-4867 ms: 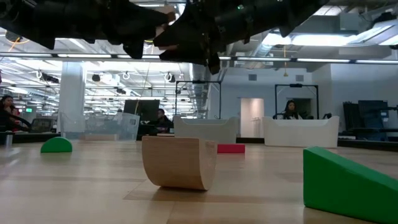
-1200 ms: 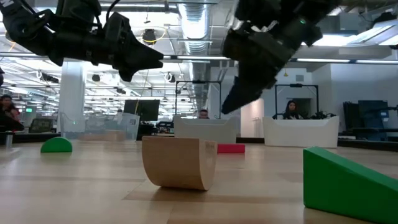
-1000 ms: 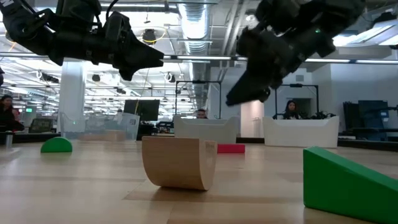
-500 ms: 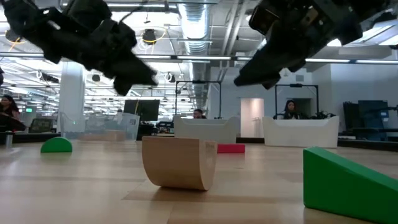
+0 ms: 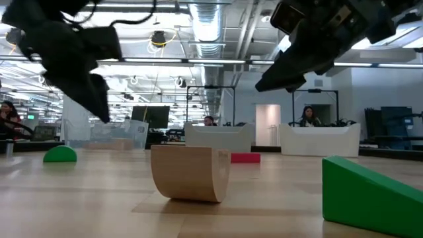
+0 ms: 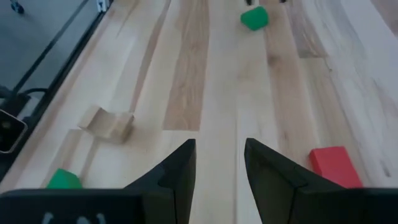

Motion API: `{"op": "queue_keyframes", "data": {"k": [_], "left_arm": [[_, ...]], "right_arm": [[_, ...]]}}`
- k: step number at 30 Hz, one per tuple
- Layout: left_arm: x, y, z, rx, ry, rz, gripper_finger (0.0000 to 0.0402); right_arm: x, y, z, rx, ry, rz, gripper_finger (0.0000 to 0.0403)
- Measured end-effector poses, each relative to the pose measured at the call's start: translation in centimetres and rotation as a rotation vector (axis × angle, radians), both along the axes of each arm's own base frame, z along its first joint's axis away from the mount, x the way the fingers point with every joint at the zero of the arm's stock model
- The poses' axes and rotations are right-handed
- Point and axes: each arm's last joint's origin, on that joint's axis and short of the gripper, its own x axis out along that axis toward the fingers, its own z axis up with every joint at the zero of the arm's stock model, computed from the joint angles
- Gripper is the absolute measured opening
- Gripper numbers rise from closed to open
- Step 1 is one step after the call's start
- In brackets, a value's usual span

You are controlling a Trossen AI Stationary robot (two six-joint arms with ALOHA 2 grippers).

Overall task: Sort & place blocks by color
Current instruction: Put the top green block into the gray bin

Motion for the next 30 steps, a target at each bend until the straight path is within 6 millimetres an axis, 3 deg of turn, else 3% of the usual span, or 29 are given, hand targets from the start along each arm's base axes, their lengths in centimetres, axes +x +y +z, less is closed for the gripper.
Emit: {"op": "queue_keyframes", "data": {"k": [3, 8, 15, 24, 30], "left_arm": [[-0.6, -0.9, -0.1, -0.021, 0.032, -0.005, 0.0222], [-2.1, -0.9, -1.0, -0.009, 0.175, 0.128, 0.0274], [-2.6, -1.1, -1.9, -0.055, 0.174, 0.18, 0.0318], [-3.4, -0.7, -3.8, -0.031, 0.175, 0.201, 0.0312], [-3.4, -0.9, -4.9, 0.024, 0.202, 0.143, 0.0249]], "right_arm": [[0.0, 0.3, 0.1, 0.018, -0.014, 0.002, 0.0159], [0.2, 0.4, 0.4, 0.028, -0.048, 0.004, 0.0159], [0.3, 0.4, 0.7, 0.038, -0.079, 0.002, 0.0159], [0.3, 0.4, 0.7, 0.042, -0.076, 0.0, 0.0159], [0.3, 0.4, 0.6, 0.041, -0.065, -0.002, 0.0159]]}}
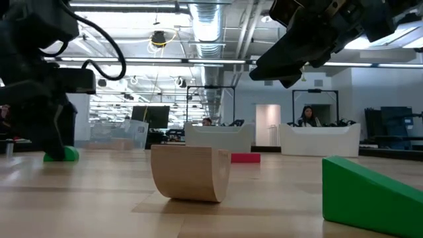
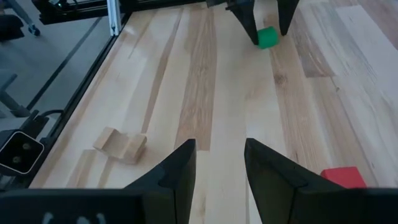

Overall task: Sort & place blocks by color
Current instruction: Put the top green block into the gray bin

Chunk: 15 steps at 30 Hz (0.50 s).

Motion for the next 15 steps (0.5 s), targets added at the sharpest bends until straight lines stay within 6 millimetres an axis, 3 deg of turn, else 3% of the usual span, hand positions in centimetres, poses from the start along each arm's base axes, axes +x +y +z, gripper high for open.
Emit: {"op": "queue_keyframes", "data": {"k": [5, 8, 11, 15], "left_arm": [[0.6, -0.1, -0.6, 0.049, 0.005, -0.044, 0.0149], [1.3, -0.1, 0.2, 0.09, -0.027, -0.083, 0.0092], [2.9, 0.7, 2.8, 0.18, -0.127, -0.134, 0.0095], [5.1, 3.1, 5.9, 0.297, -0.243, -0.175, 0.0095]], "right_arm": [[0.0, 0.0, 0.0, -0.001, 0.002, 0.0, 0.0159], [0.0, 0.0, 0.0, -0.001, 0.001, 0.0, 0.0159], [0.3, 0.1, 0.6, 0.003, -0.067, 0.007, 0.0159], [0.1, 0.5, 2.8, -0.039, -0.227, 0.055, 0.0159]]}}
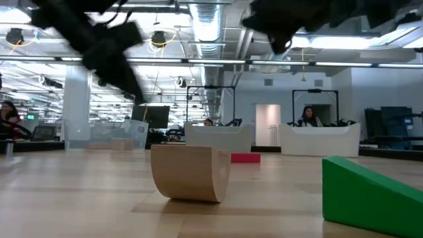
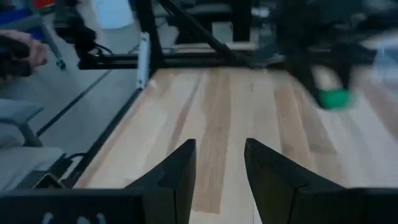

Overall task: Sort & place blocks by color
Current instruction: Put the top green block into the gray bin

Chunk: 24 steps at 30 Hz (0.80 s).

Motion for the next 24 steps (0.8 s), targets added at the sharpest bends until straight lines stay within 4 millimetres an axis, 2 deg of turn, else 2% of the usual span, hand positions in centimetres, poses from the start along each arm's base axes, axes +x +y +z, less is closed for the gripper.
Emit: {"op": "queue_keyframes", "data": {"k": [4, 7, 10, 14, 19, 24], "left_arm": [[2.2, 3.5, 3.1, 0.128, -0.178, -0.036, 0.0095], [3.1, 6.6, 4.1, 0.231, -0.268, 0.014, 0.0112], [3.7, 9.9, 4.7, 0.248, -0.364, 0.024, 0.0114], [4.5, 14.0, 3.2, 0.193, -0.455, 0.039, 0.0098], [6.3, 18.1, 0.5, 0.139, -0.547, 0.084, 0.0099], [9.1, 21.5, -1.7, 0.0, -0.541, 0.15, 0.0143]], "right_arm": [[-1.1, 0.1, 2.0, -0.045, -0.086, -0.015, 0.0159], [-2.0, 0.5, 4.0, -0.053, -0.197, -0.022, 0.0159], [-3.1, 1.4, 5.5, -0.091, -0.282, 0.026, 0.0159], [-3.9, 2.1, 6.2, -0.118, -0.326, 0.041, 0.0159], [-3.7, 2.3, 6.4, -0.107, -0.365, 0.043, 0.0159], [-3.5, 2.3, 6.1, -0.107, -0.353, 0.041, 0.0159]]}}
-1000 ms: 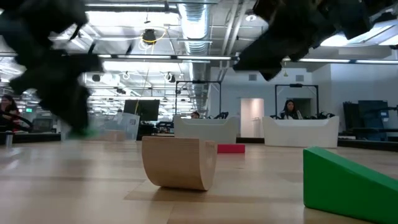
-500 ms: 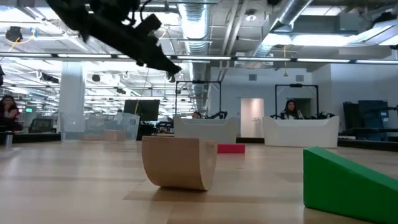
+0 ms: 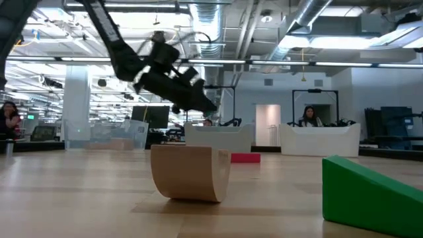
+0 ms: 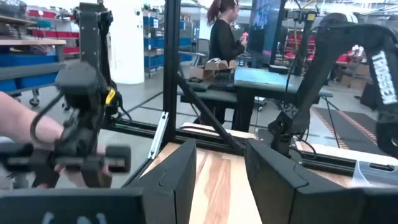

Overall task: Sort & place blocks by color
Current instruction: Put the top green block into the gray bin, then put the red block into the white bin

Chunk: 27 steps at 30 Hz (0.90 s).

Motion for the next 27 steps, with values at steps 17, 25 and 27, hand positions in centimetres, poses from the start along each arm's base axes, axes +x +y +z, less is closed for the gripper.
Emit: {"op": "queue_keyframes", "data": {"k": [17, 25, 27], "left_arm": [[1.4, -2.6, 4.1, -0.086, 0.05, -0.094, 0.0287], [-3.3, -11.7, 3.9, -0.034, -0.082, -0.123, 0.0255], [-5.0, -13.8, 3.8, -0.05, -0.178, -0.141, 0.0248]], "right_arm": [[0.0, -0.5, -2.1, 0.012, 0.224, -0.149, 0.0159], [-0.3, -2.4, -4.7, 0.089, 0.466, -0.422, 0.0159], [0.0, -3.1, -6.1, 0.138, 0.509, -0.503, 0.0159]]}}
